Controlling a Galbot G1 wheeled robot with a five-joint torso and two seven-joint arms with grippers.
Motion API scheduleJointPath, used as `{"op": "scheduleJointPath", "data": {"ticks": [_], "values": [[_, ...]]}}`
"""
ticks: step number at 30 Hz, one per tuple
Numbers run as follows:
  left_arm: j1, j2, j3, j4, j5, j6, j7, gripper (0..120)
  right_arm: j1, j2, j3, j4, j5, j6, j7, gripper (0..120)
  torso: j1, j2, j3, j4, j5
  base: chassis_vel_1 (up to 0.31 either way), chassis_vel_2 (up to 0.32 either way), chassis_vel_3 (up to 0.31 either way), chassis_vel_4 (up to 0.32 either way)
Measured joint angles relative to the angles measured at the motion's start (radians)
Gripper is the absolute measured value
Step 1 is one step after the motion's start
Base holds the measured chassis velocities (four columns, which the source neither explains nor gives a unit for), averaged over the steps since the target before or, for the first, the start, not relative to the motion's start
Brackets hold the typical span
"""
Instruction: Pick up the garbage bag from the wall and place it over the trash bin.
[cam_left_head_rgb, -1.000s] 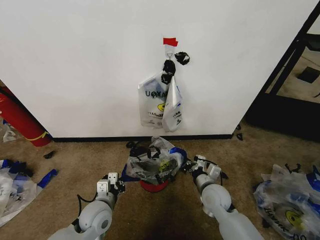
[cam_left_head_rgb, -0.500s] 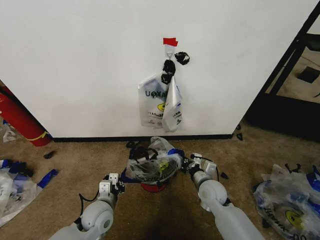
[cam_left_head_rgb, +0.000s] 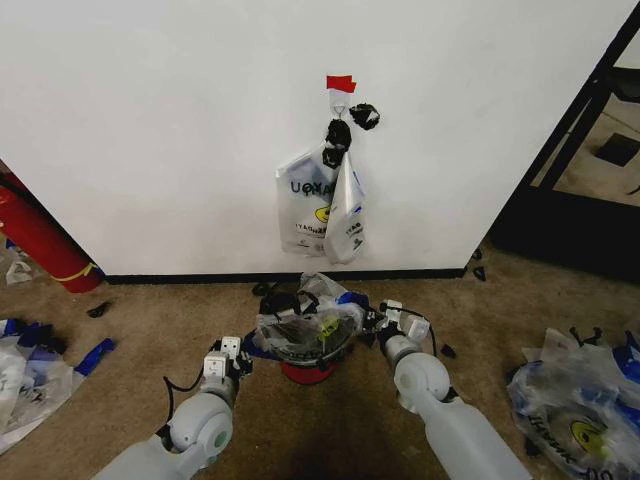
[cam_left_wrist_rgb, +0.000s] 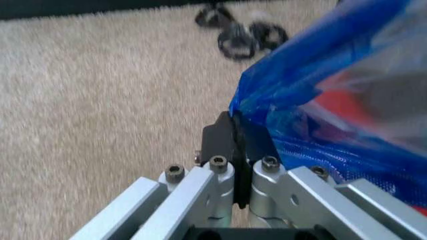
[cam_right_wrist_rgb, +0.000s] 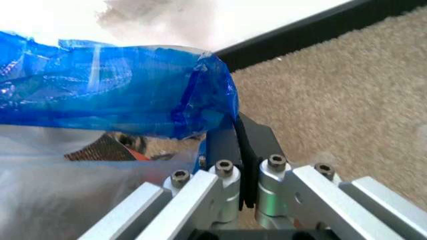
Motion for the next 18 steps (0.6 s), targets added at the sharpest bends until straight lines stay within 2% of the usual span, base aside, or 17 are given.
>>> {"op": "scheduleJointPath", "data": {"ticks": [2, 13, 16, 17, 18], "values": [[-0.009, -0.004, 0.003, 0.008, 0.02, -0.038, 0.002, 0, 0.012, 0.007, 0.001, -0.019, -0.006, 0.015, -0.02, 0, 0.0, 0.0, 0.0, -0.0001, -0.0001, 0.0, 0.0, 0.0, 0.0], [0.02, 0.007, -0.005, -0.02, 0.021, -0.031, -0.01, 0, 0.021, 0.015, -0.002, -0.043, -0.028, 0.017, -0.019, 0, 0.0, 0.0, 0.0, 0.0001, 0.0, 0.0, 0.0, 0.0, 0.0], [0.055, 0.014, -0.021, -0.055, 0.02, -0.021, -0.022, 11, -0.002, -0.001, 0.001, -0.006, -0.029, 0.017, -0.018, 7, 0.0, 0.0, 0.0, -0.0001, -0.0002, 0.0, 0.0, 0.0, 0.0], [0.055, 0.014, -0.021, -0.055, 0.02, -0.021, -0.022, 11, -0.002, -0.001, 0.001, -0.006, -0.029, 0.017, -0.018, 7, 0.0, 0.0, 0.0, -0.0001, -0.0002, 0.0, 0.0, 0.0, 0.0], [0.073, 0.018, -0.034, -0.071, 0.021, -0.016, -0.027, 16, -0.015, -0.011, 0.005, 0.012, -0.029, 0.017, -0.018, 12, 0.0, 0.0, 0.0, 0.0, 0.0001, 0.0, 0.0, 0.0, 0.0]]}}
